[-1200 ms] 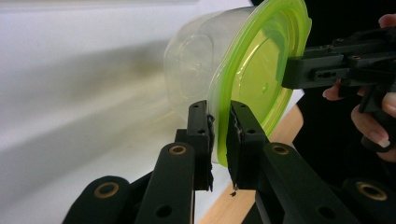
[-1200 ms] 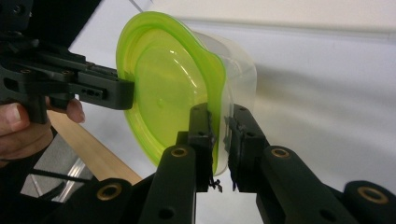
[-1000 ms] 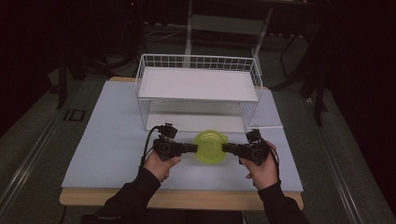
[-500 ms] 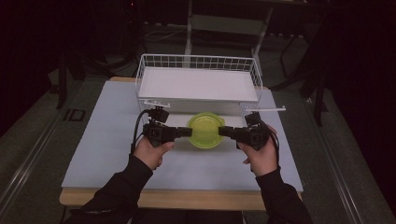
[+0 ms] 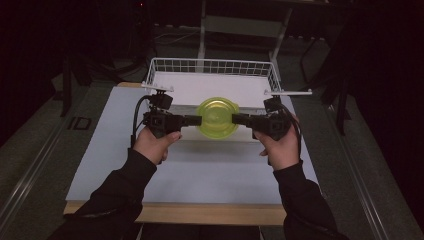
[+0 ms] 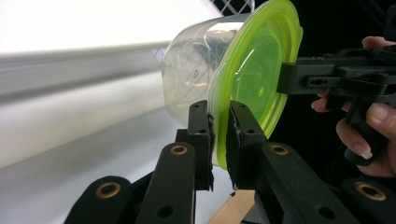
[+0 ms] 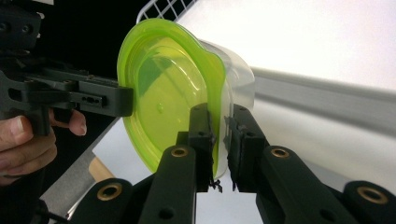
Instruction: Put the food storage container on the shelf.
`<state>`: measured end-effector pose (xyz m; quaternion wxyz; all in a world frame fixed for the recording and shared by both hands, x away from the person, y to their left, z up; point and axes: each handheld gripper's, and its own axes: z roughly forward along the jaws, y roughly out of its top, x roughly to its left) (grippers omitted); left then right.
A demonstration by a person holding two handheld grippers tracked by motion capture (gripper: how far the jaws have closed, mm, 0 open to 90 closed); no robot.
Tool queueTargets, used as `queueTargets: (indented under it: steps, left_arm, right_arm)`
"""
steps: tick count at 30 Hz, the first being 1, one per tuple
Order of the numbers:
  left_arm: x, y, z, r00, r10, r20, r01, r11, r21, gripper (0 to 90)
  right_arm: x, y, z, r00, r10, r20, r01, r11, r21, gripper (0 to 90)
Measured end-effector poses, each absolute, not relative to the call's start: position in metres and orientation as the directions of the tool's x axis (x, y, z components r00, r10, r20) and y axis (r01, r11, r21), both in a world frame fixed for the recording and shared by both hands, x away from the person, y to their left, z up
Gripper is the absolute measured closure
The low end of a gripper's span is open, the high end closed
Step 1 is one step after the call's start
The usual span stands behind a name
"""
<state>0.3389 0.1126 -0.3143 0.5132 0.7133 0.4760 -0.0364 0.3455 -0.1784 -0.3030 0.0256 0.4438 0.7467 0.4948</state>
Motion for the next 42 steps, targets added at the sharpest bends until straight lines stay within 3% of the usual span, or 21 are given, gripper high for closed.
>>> queueTargets:
  steps: [10,20,42]
  left_arm:
    - [0.354,0.114,-0.301,0.534,0.657,-0.532,0.688,0.028,0.725,79.9]
    - [0.378,0.106,-0.301,0.498,0.736,-0.46,0.673,0.007,0.74,77.9]
    - [0.408,0.102,-0.313,0.436,0.768,-0.469,0.698,0.041,0.715,78.2]
  right_arm:
    - [0.373,-0.174,-0.282,-0.589,0.688,0.423,0.653,0.099,0.751,80.9]
    - [0.403,-0.172,-0.287,-0.538,0.691,0.482,0.708,0.06,0.704,80.8]
    - [0.435,-0.166,-0.303,-0.464,0.725,0.509,0.753,0.02,0.658,80.3]
